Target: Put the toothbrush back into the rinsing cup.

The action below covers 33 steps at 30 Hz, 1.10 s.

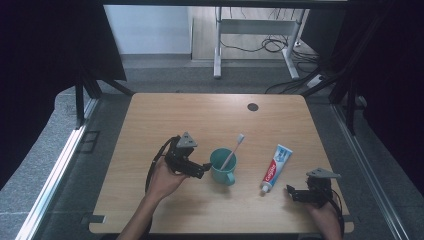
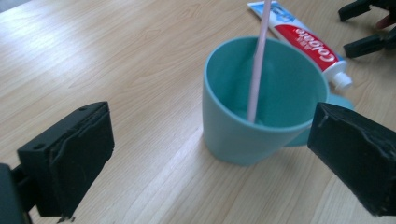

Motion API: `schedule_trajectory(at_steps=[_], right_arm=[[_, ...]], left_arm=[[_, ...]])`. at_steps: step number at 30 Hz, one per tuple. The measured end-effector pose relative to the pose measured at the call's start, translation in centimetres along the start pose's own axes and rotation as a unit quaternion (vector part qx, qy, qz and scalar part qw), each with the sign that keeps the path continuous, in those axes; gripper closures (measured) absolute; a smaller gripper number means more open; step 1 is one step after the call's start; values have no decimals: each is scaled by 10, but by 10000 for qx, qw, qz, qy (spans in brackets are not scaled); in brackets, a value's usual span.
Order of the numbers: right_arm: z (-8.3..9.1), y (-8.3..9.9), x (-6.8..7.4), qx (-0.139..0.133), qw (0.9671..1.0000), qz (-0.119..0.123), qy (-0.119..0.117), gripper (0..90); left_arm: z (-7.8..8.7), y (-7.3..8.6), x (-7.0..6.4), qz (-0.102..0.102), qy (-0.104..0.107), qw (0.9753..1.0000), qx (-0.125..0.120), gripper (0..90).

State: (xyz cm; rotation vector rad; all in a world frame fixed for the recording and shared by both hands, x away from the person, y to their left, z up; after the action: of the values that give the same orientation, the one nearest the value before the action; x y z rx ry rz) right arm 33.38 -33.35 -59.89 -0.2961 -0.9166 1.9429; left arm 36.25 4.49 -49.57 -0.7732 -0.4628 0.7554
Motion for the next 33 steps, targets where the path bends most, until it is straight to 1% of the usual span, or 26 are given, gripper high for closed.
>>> schedule_trajectory(at_steps=[2,3,6,8,9,10,11,12,15,19,26,27,28,31,33], right_arm=[[0,0,0,9,10000,11,-4,0],[0,0,0,3,10000,7,2,0],[0,0,0,3,10000,6,2,0],[0,0,0,7,10000,13,1,0],[0,0,0,6,10000,12,2,0],[0,0,0,6,10000,12,2,0],[0,0,0,5,10000,12,3,0],[0,0,0,5,10000,12,3,0],[0,0,0,5,10000,12,4,1],[0,0,0,4,10000,12,5,1],[0,0,0,3,10000,10,7,2],[0,0,0,4,10000,11,6,2],[0,0,0,4,10000,11,6,2],[0,0,0,3,10000,11,7,2],[0,0,0,3,10000,9,7,2]], left_arm=[[0,4,1,8,-25,10000,4,0],[1,8,3,7,-63,10000,8,0],[1,12,4,21,-89,10000,-10,0],[1,17,5,11,-129,9999,-14,0],[1,23,7,-24,-180,9998,-3,0],[1,23,7,-24,-180,9998,-3,0],[2,28,8,-34,-216,9998,-17,0],[2,28,8,-34,-216,9998,-17,0],[2,35,10,36,-241,9997,-56,0],[2,45,13,42,-303,9995,-57,0],[0,62,13,99,-348,9993,-30,0],[-1,66,13,112,-356,9993,-34,0],[-1,66,13,112,-356,9993,-34,0],[-2,73,12,140,-366,9992,-21,0],[-2,77,13,122,-399,9991,-10,0]])
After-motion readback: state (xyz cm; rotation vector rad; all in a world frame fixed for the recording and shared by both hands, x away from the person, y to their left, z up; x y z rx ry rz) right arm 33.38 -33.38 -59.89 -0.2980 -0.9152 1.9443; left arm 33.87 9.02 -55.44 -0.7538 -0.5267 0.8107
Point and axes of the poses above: each handheld gripper's, and its own axes: z roughly backward along the jaws, y roughly out of its underside, x roughly to its left, the point moved 8 cm from there along -z, roughly forward along the jaws, and after that the axes turned 13 degrees about -y, right-handed, at the moved point
